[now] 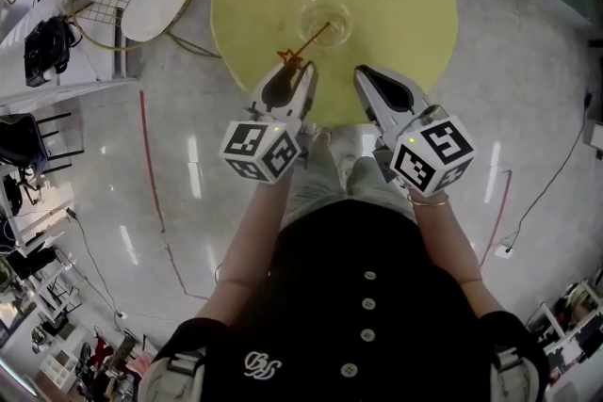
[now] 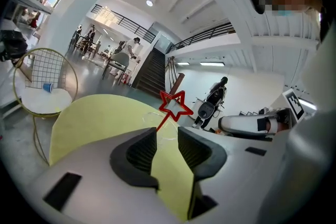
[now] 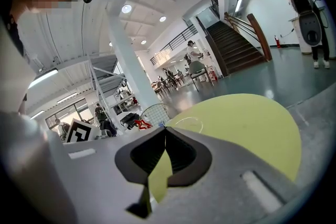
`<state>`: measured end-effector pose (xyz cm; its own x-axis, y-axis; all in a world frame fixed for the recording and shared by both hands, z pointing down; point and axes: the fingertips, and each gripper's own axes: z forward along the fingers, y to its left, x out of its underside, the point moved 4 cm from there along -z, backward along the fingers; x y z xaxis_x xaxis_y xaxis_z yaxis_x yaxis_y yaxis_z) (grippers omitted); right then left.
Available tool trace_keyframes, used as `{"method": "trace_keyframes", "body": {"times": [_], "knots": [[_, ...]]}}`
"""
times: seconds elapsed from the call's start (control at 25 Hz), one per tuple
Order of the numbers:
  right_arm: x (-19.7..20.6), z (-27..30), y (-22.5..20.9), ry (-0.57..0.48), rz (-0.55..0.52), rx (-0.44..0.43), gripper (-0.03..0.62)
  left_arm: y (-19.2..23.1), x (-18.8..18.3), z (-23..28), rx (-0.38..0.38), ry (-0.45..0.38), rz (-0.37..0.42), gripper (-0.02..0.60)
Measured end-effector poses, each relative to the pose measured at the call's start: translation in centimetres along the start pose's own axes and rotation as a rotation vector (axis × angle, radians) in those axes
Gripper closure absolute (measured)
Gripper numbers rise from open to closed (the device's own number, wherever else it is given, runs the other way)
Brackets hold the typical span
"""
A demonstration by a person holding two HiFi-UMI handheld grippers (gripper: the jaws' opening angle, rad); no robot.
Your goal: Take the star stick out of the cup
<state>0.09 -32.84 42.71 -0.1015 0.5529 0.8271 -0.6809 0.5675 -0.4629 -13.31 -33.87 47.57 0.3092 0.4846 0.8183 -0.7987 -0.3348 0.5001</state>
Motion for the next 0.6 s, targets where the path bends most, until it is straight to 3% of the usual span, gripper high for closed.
{"method": "trace_keyframes", "body": {"times": [0.6], "knots": [[0.5, 0.2, -0.4, 0.015, 0.025, 0.027, 0.589, 0.8, -1.6, 1.0, -0.028, -0.058, 0.058, 0.462]]}}
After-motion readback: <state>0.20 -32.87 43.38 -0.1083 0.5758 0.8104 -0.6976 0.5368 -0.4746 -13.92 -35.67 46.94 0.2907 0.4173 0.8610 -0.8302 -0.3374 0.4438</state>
